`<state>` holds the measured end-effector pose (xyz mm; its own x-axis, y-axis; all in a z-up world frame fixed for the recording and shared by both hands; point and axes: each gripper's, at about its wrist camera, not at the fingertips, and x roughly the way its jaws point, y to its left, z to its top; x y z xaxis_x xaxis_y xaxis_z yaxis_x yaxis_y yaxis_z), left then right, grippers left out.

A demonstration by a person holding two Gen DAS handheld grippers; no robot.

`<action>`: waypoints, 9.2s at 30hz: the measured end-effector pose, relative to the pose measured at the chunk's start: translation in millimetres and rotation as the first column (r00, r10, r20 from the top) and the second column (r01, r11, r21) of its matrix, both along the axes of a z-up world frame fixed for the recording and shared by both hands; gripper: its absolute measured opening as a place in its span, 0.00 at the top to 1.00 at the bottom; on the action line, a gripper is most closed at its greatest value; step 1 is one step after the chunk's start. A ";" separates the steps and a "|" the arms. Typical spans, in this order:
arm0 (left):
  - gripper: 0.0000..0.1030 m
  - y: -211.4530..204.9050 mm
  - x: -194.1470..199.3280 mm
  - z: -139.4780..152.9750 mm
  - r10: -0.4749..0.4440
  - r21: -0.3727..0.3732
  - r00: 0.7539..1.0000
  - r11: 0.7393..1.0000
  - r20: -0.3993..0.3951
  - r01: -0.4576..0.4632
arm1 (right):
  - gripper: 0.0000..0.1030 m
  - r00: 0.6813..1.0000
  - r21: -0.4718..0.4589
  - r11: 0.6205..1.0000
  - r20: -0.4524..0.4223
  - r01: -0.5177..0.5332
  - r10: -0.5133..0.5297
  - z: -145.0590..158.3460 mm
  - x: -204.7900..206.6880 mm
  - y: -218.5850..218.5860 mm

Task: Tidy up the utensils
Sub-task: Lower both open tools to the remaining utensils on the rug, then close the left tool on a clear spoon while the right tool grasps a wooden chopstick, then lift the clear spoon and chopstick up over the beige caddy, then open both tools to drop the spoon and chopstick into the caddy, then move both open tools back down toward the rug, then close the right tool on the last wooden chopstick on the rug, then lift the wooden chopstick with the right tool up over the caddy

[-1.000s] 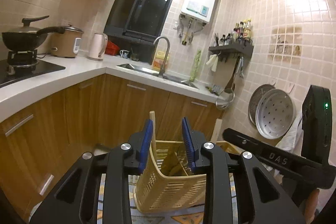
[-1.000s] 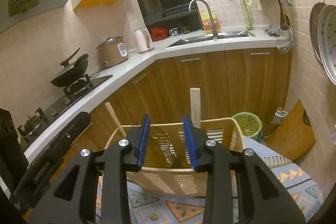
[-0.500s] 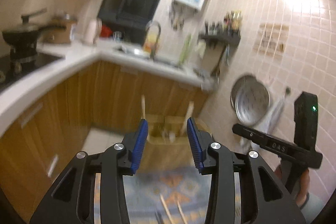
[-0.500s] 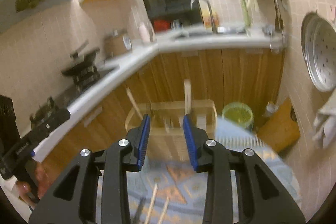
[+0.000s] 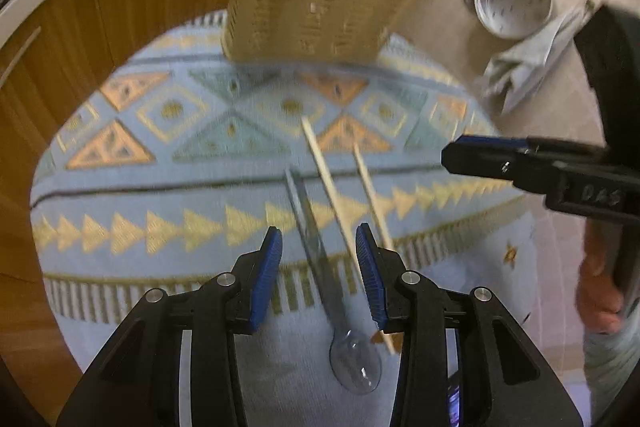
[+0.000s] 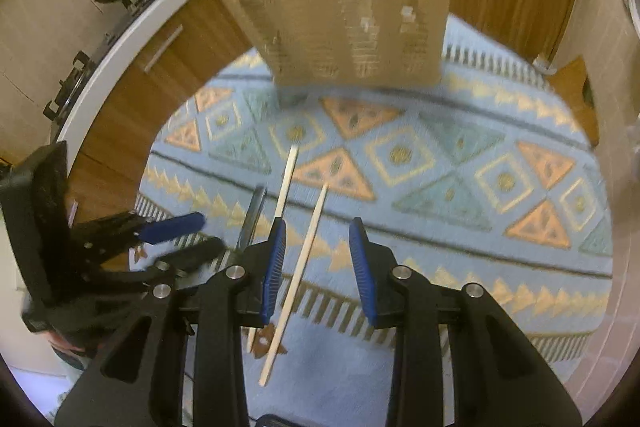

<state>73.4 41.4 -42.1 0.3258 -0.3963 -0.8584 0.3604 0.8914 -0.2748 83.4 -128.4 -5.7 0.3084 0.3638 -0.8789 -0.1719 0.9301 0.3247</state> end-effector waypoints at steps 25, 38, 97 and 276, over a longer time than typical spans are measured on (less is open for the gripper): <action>0.64 -22.0 -20.0 -18.9 -0.068 0.134 0.997 0.989 0.045 0.061 | 0.71 0.989 0.047 0.998 -0.143 0.047 -0.040 -33.8 -10.4 -2.7; 0.64 -24.3 -24.4 -18.5 -0.099 0.157 0.993 0.984 0.071 0.087 | 0.71 0.987 0.050 0.998 -0.157 0.034 -0.026 -42.8 0.9 10.3; 0.78 -13.6 23.7 -17.7 -0.131 0.278 0.976 0.944 -0.174 0.177 | 0.94 0.963 -0.175 0.980 -0.266 -0.097 0.048 -66.5 41.0 -26.0; 0.37 31.4 34.1 103.4 0.315 -0.267 0.818 0.941 0.482 -0.206 | 0.97 0.694 0.186 0.981 0.700 0.052 -0.169 164.7 19.7 -20.9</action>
<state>107.5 72.7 61.3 0.8095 -0.3729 -0.4534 0.2592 0.9200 -0.2939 103.1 -149.3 159.0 0.8639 0.3863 -0.3231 -0.3041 0.9116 0.2766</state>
